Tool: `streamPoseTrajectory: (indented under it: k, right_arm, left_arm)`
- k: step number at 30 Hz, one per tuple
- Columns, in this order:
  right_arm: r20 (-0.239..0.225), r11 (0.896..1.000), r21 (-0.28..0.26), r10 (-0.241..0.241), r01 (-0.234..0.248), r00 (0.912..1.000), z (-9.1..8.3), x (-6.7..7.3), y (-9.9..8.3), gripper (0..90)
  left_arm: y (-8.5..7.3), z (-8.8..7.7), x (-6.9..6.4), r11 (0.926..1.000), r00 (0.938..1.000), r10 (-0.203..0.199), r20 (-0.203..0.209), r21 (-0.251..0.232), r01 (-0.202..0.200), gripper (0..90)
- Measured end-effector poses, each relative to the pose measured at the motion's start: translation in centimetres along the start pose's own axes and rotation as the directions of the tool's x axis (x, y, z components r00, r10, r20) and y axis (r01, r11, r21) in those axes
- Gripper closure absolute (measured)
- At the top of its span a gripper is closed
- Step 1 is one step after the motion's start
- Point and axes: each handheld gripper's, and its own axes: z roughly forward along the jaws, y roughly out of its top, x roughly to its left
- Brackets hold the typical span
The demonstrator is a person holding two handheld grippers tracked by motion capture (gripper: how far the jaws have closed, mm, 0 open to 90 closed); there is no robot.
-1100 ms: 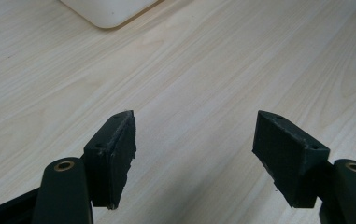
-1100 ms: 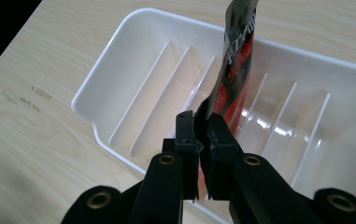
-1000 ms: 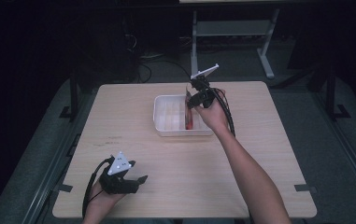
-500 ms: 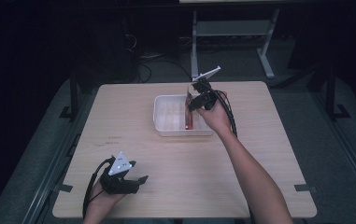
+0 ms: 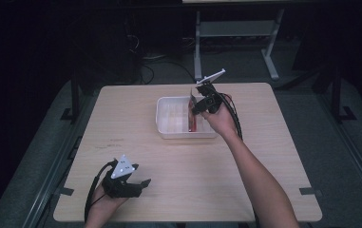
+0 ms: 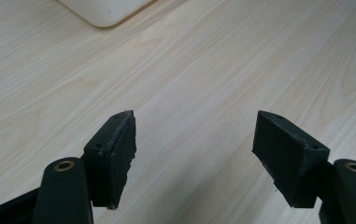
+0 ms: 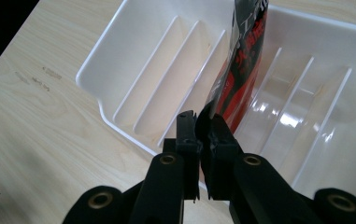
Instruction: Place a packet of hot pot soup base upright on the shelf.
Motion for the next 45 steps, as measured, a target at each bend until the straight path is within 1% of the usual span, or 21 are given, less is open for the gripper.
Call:
streamPoseTrajectory:
  k: [5, 8, 11, 12, 13, 15, 16, 18, 22, 24, 33, 34, 39, 45]
  right_arm:
    - [-0.004, 1.0, 0.003, 0.003, -0.003, 1.0, 0.0, -0.1, -0.1, 85.1]
    - [-0.007, 1.0, 0.0, -0.004, 0.004, 1.0, -0.2, -0.2, -0.1, 82.9]
    - [-0.012, 1.0, -0.003, 0.001, -0.001, 0.9999, -0.3, -0.3, -0.2, 81.8]
    - [-0.015, 1.0, -0.005, 0.0, 0.0, 0.9999, -0.4, -0.4, -0.2, 81.3]
    - [-0.023, 1.0, -0.01, 0.0, 0.0, 0.9997, -0.5, -0.5, -0.2, 78.9]
    - [-0.026, 1.0, -0.013, 0.002, -0.002, 0.9997, -0.6, -0.5, -0.3, 77.9]
    - [-0.039, 1.0, -0.027, 0.005, -0.006, 0.9992, -0.9, -0.5, -0.3, 75.7]
    - [-0.05, 0.999, -0.037, 0.003, -0.005, 0.9988, -1.3, -0.6, -0.3, 73.9]
    - [-0.052, 0.999, -0.044, -0.003, 0.001, 0.9986, -1.7, -0.6, -0.5, 71.4]
    - [-0.065, 0.999, -0.051, -0.004, 0.0, 0.9979, -2.1, -0.7, -0.6, 69.1]
    - [-0.091, 0.998, -0.063, -0.019, 0.013, 0.9956, -2.9, -0.9, -1.0, 64.7]
    - [-0.099, 0.998, -0.068, -0.022, 0.015, 0.9948, -3.0, -0.9, -1.1, 63.9]
    - [-0.108, 0.997, -0.07, -0.029, 0.021, 0.9937, -3.1, -1.2, -1.6, 61.9]
    - [-0.129, 0.996, -0.08, -0.035, 0.025, 0.9911, -3.6, -1.4, -2.2, 58.3]
  left_arm:
    - [0.0, 0.0, 0.0, 1.0, 1.0, 0.0, -0.001, 0.0, 0.0, 29.7]
    - [0.0, 0.0, 0.0, 1.0, 1.0, -0.002, -0.002, -0.002, 0.002, 29.6]
    - [0.0, 0.0, 0.1, 1.0, 1.0, -0.003, -0.004, -0.003, 0.003, 29.4]
    - [0.0, 0.0, 0.1, 1.0, 1.0, -0.004, -0.005, -0.003, 0.004, 29.4]
    - [0.0, -0.1, 0.1, 1.0, 1.0, -0.006, -0.006, -0.005, 0.006, 29.4]
    - [0.0, -0.1, 0.2, 1.0, 1.0, -0.005, -0.007, -0.003, 0.005, 29.3]
    - [0.0, -0.1, 0.2, 1.0, 0.9999, -0.008, -0.008, -0.006, 0.008, 29.2]
    - [-0.1, -0.1, 0.2, 1.0, 0.9999, -0.008, -0.009, -0.005, 0.008, 29.2]
    - [-0.1, -0.2, 0.2, 1.0, 0.9999, -0.007, -0.009, -0.004, 0.007, 29.0]
    - [-0.1, -0.2, 0.3, 1.0, 0.9999, -0.008, -0.01, -0.005, 0.008, 29.0]
    - [-0.1, -0.2, 0.4, 0.9998, 0.9998, -0.016, -0.014, -0.009, 0.015, 28.6]
    - [-0.2, -0.2, 0.5, 0.9998, 0.9998, -0.016, -0.015, -0.008, 0.016, 28.6]
    - [-0.2, -0.3, 0.6, 0.9999, 0.9998, -0.014, -0.017, -0.005, 0.014, 28.3]
    - [-0.2, -0.4, 0.7, 0.9998, 0.9996, -0.02, -0.02, -0.008, 0.019, 28.3]
